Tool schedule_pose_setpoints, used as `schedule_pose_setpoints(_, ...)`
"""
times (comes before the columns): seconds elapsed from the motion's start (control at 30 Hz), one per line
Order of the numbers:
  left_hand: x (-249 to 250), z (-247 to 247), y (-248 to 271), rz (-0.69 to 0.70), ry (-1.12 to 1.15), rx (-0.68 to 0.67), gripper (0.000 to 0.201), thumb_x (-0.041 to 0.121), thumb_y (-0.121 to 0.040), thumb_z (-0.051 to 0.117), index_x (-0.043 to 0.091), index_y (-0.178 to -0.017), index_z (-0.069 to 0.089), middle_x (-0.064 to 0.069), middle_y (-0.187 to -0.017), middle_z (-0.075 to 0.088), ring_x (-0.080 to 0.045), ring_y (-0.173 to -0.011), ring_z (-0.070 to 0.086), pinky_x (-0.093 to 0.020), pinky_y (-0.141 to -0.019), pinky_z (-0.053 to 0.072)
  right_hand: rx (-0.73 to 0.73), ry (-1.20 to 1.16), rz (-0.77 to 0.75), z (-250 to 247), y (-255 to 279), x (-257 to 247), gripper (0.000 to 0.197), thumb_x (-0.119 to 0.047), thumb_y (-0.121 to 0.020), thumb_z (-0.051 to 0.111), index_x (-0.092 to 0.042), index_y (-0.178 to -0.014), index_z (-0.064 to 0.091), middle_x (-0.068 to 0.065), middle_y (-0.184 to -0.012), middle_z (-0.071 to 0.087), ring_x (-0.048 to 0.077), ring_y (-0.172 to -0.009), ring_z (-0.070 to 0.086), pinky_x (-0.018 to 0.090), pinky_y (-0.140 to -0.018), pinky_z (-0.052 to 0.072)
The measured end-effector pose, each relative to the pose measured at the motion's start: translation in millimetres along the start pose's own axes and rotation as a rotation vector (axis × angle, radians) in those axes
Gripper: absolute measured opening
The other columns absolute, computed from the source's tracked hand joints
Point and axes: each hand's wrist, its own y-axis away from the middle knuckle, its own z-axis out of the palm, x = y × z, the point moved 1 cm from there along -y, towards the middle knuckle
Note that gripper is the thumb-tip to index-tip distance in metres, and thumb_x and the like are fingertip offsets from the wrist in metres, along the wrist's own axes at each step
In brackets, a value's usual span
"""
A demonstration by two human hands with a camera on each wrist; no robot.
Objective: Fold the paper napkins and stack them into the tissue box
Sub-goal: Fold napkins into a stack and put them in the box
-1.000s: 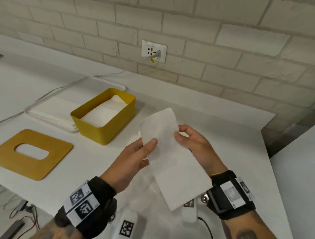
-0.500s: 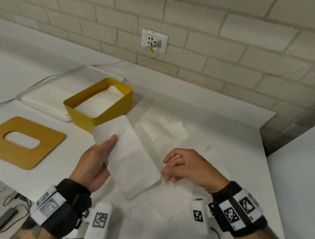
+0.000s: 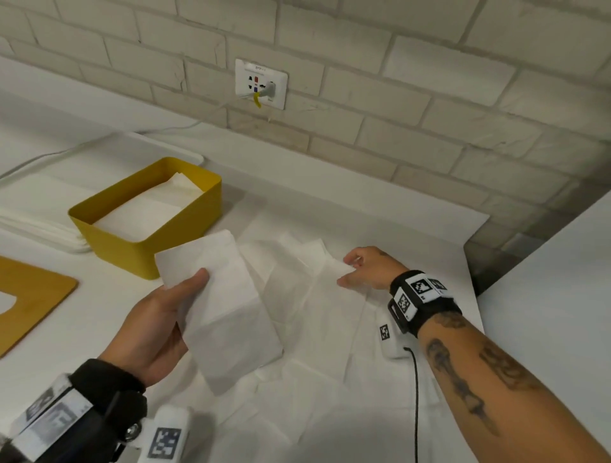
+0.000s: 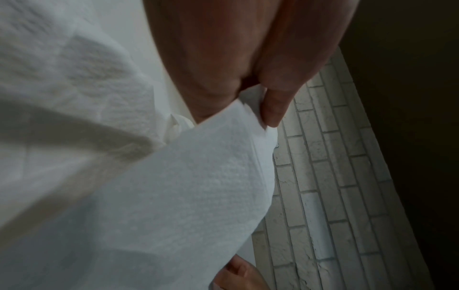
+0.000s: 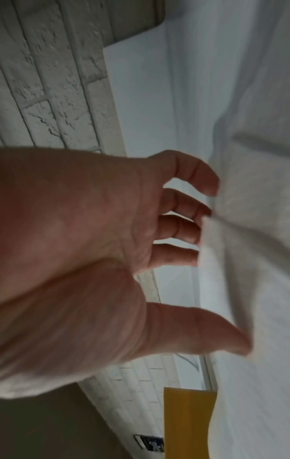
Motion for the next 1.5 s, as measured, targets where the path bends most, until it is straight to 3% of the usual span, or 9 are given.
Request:
schedule_pose_setpoints(0.17,-0.9,3.4,-1.4,-0.006,-0.026,-0.016,0.033,0.027,-0.098,0.058,0.014,-0.128,0.066,-0.009,-0.119,0.076,-0.025,-0.099,0.076,-0.038,-0.077,0.064,0.124,-0.090,-0.084,3.2,-1.8,6.8,0.022,-0.025,-0.081,0.082,-0.024,-0.098,0.068,-0.002,-0.091,0.059,0.015,-0.082,0.057,0.020,-0.064,0.041)
schedule_pose_setpoints(0.43,-0.4,13.5,-2.8,-0.022,-0.057,-0.023,0.026,0.026,-0.099,0.056,0.015,-0.120,0.067,-0.010,-0.111,0.078,-0.025,-0.089,0.078,-0.036,-0.070,0.065,0.326,-0.254,-0.311,-2.2,17.4,7.6,0.009,-0.021,-0.090,0.076,-0.030,-0.090,0.074,-0.008,-0.108,0.066,0.006,-0.102,0.060,0.004,-0.081,0.037)
schedule_pose_setpoints(0.53,2.6,17.3,-4.8,-0.022,-0.074,-0.033,0.025,0.026,-0.100,0.056,0.016,-0.120,0.066,-0.009,-0.109,0.078,-0.025,-0.090,0.078,-0.036,-0.067,0.065,0.369,-0.416,-0.377,-13.3,35.0,-0.1,0.008,-0.018,-0.095,0.069,-0.025,-0.093,0.071,-0.013,-0.098,0.071,0.002,-0.096,0.064,0.013,-0.086,0.043)
schedule_pose_setpoints(0.63,10.1,22.8,-10.6,0.027,-0.100,-0.046,0.026,0.023,-0.099,0.058,0.017,-0.123,0.065,-0.008,-0.112,0.078,-0.025,-0.095,0.077,-0.036,-0.070,0.065,0.289,-0.500,-0.475,-31.2,63.8,-21.0,0.011,-0.014,-0.094,0.069,-0.025,-0.092,0.071,-0.011,-0.082,0.074,0.005,-0.081,0.066,0.024,-0.084,0.049)
schedule_pose_setpoints(0.9,19.1,52.0,-26.8,0.049,-0.207,-0.194,0.028,0.016,-0.100,0.059,0.003,-0.123,0.068,-0.018,-0.121,0.073,-0.029,-0.104,0.074,-0.036,-0.086,0.062,-0.312,-0.429,-0.695,-61.3,141.6,-100.5,0.011,-0.019,-0.078,0.073,-0.021,-0.086,0.080,0.004,-0.085,0.078,0.008,-0.079,0.072,0.016,-0.074,0.054)
schedule_pose_setpoints(1.13,1.4,69.1,-17.8,-0.044,-0.214,-0.309,0.047,0.041,-0.104,0.047,0.005,-0.125,0.069,-0.014,-0.120,0.074,-0.028,-0.109,0.073,-0.033,-0.086,0.059,-0.098,-0.308,-0.516,-33.1,83.7,-108.3,0.008,-0.015,-0.089,0.076,-0.016,-0.096,0.078,0.003,-0.091,0.079,0.008,-0.081,0.072,0.022,-0.083,0.055)
schedule_pose_setpoints(1.23,-4.9,62.5,-16.9,-0.046,-0.267,-0.317,0.034,0.028,-0.101,0.056,0.001,-0.118,0.071,-0.018,-0.116,0.075,-0.028,-0.099,0.074,-0.034,-0.087,0.060,-0.062,-0.355,-0.468,-21.2,75.8,-101.1,0.010,-0.022,-0.086,0.080,-0.020,-0.095,0.079,0.005,-0.083,0.076,0.010,-0.074,0.067,0.022,-0.073,0.052)
schedule_pose_setpoints(1.4,-7.9,51.7,-21.1,-0.044,-0.164,-0.227,0.030,0.018,-0.103,0.055,0.004,-0.127,0.066,-0.015,-0.119,0.074,-0.031,-0.107,0.073,-0.040,-0.092,0.059,-0.080,-0.791,-0.306,10.7,87.5,-80.6,0.047,-0.022,-0.074,0.085,-0.014,-0.115,0.064,0.008,-0.100,0.078,0.026,-0.094,0.075,0.041,-0.083,0.059)
schedule_pose_setpoints(1.5,-8.8,49.6,-23.2,-0.004,-0.093,-0.183,0.031,0.023,-0.106,0.049,0.013,-0.133,0.062,-0.009,-0.124,0.074,-0.029,-0.113,0.071,-0.043,-0.097,0.057,0.031,-0.996,-0.247,37.8,100.2,-72.8,0.029,-0.005,-0.086,0.075,-0.005,-0.113,0.064,0.012,-0.100,0.078,0.032,-0.096,0.075,0.042,-0.081,0.059)
